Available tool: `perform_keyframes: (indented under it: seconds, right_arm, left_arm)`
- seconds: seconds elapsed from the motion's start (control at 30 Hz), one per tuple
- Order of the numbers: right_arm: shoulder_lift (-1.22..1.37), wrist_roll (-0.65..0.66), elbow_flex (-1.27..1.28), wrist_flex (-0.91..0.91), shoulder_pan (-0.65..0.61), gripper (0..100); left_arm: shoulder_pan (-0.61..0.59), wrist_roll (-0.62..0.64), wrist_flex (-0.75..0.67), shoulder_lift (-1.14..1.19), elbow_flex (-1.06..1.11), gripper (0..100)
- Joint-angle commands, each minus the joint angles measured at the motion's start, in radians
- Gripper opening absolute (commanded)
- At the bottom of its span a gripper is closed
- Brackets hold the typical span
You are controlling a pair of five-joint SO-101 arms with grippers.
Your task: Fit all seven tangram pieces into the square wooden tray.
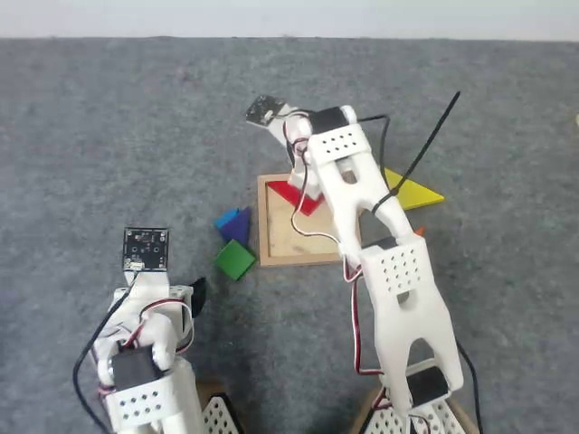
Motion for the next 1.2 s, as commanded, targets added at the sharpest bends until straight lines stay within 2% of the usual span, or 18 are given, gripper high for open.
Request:
perform_keyframes:
  seconds: [0.0,0.1,0.23,0.33,0.43,0.67,0.73,0.87,1.03,1.17]
  right_arm:
    - [-0.021,-0.023,-0.086,0.007,0.010,24.6]
    - [-0.070,-0.077,-0.190,0.105,0.013,25.2]
    - [-0.182,-0.081,-0.402,0.309,0.050,31.0]
    - [-0.286,-0.086,-0.397,0.306,0.137,25.7]
    - [-0.397,-0.068,-0.221,0.305,0.200,24.0]
    - [-0.633,0.035,0.442,0.297,0.246,26.6]
    - [-0.667,0.081,0.555,0.271,0.265,26.7]
    - [-0.642,0.308,0.640,0.136,0.349,27.8]
    - [-0.542,0.499,0.643,0.041,0.386,42.9]
    - [-0.496,0.562,0.641,-0.018,0.383,49.6]
  left_arm:
    - [0.000,0.005,0.003,-0.021,-0.012,30]
    - [0.000,0.005,0.003,-0.021,-0.012,30]
    - [0.000,0.005,0.003,-0.021,-0.012,30]
    - [0.000,0.005,0.003,-0.021,-0.012,30]
    - [0.000,0.005,0.003,-0.021,-0.012,30]
    - [0.000,0.005,0.003,-0.021,-0.012,30]
    - [0.000,0.005,0.003,-0.021,-0.012,30]
    - [0.000,0.005,0.003,-0.021,-0.012,30]
    - [0.000,0.005,0.003,-0.021,-0.012,30]
    - [0.000,0.005,0.003,-0.021,-0.012,30]
